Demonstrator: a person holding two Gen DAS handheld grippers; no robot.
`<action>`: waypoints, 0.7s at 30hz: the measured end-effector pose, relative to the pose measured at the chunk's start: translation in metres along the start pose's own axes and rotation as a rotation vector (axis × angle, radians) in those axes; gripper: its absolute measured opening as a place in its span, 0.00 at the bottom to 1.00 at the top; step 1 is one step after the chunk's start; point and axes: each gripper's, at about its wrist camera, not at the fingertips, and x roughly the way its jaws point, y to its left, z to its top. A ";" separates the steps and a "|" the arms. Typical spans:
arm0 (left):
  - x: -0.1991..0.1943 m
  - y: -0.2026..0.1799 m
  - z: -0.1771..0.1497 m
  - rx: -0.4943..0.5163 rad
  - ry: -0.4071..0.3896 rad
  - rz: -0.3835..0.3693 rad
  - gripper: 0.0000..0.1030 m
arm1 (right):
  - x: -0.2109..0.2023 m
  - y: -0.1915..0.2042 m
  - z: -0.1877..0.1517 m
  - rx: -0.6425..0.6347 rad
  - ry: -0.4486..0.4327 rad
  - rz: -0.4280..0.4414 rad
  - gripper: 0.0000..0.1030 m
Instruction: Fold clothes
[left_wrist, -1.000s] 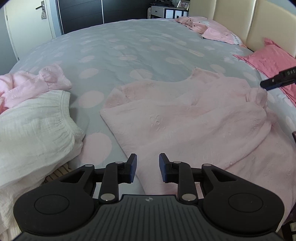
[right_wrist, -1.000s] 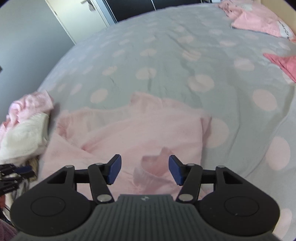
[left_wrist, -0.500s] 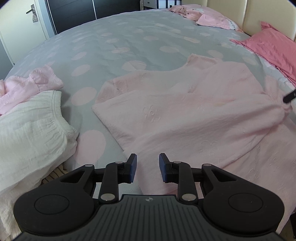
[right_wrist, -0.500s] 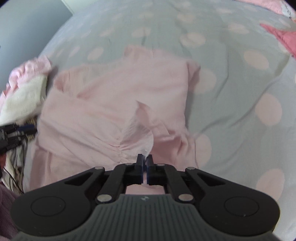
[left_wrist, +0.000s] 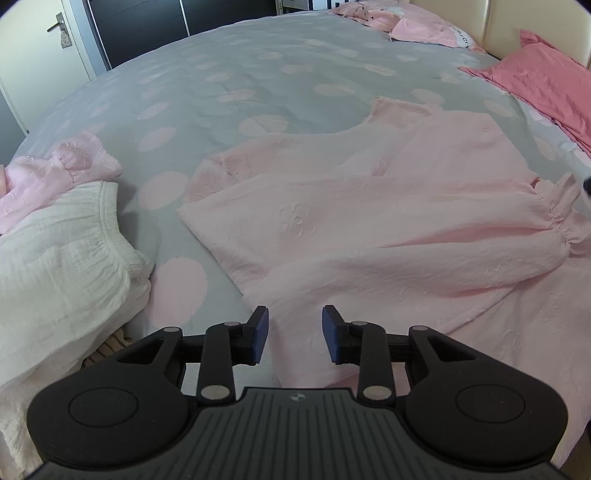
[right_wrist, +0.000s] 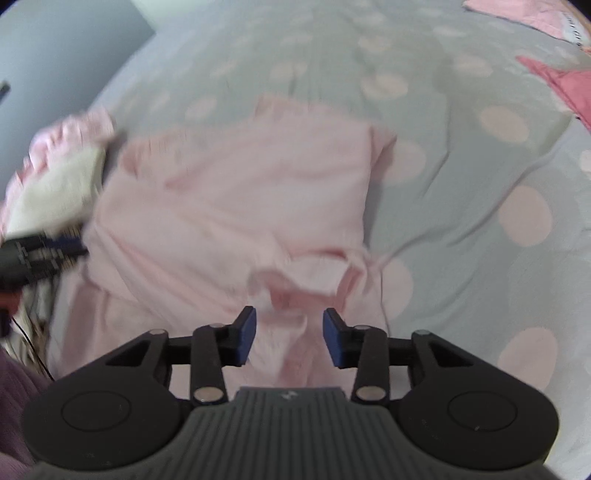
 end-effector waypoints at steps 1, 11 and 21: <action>0.000 -0.001 0.000 0.002 0.001 0.000 0.29 | 0.000 -0.003 0.004 0.034 -0.011 0.009 0.53; 0.000 -0.006 0.004 0.011 -0.006 0.004 0.29 | 0.046 -0.034 0.010 0.401 0.061 0.088 0.59; 0.002 -0.008 0.005 0.027 0.001 0.018 0.30 | 0.053 -0.031 0.022 0.450 -0.012 0.118 0.18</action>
